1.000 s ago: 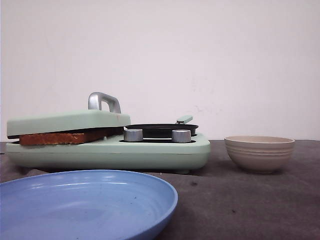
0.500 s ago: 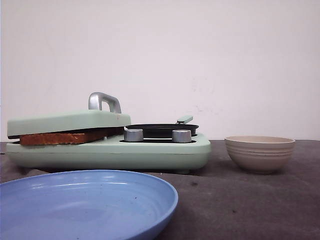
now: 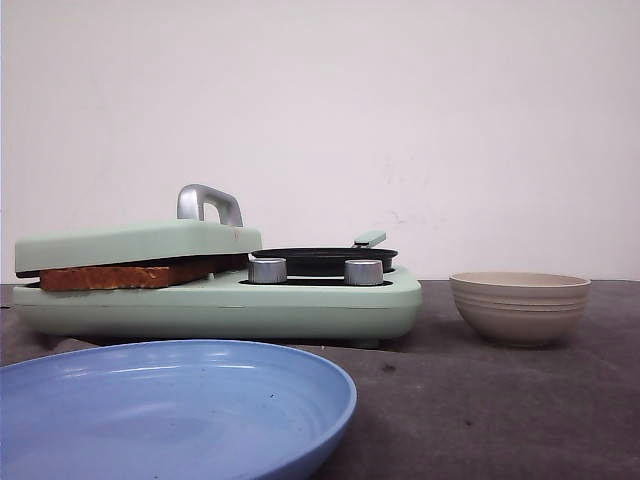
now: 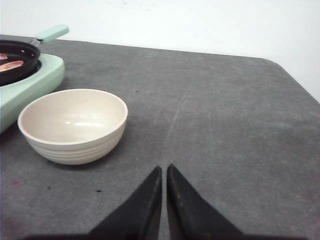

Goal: Make breakfast with bread and shrimp

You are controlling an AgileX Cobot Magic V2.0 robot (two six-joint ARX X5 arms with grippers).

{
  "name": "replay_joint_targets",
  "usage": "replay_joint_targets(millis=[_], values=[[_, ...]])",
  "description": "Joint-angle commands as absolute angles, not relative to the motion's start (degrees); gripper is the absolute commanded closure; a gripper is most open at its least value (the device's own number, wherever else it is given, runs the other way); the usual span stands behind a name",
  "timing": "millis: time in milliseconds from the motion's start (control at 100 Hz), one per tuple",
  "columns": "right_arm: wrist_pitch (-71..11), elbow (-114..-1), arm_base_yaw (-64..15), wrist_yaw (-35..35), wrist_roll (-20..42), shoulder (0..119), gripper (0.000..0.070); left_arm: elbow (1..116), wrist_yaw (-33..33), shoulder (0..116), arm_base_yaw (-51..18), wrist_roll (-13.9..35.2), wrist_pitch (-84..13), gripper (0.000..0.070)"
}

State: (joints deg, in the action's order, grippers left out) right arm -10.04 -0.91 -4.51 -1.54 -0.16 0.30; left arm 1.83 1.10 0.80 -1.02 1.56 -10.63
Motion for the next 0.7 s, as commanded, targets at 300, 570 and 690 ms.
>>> replay_joint_targets(millis=[300,570,690], values=[[-8.8,-0.6,-4.8,-0.6,0.6,0.2,0.0691,1.0,1.1,0.9,-1.0,1.7,-11.0,0.0697],[-8.8,-0.6,-4.8,-0.6,0.6,0.2,0.0691,1.0,1.1,0.9,-1.0,1.7,-11.1,0.0697],[-8.8,-0.6,-4.8,-0.6,0.6,0.2,0.0691,1.0,1.1,0.9,-1.0,1.7,-11.0,0.0697]])
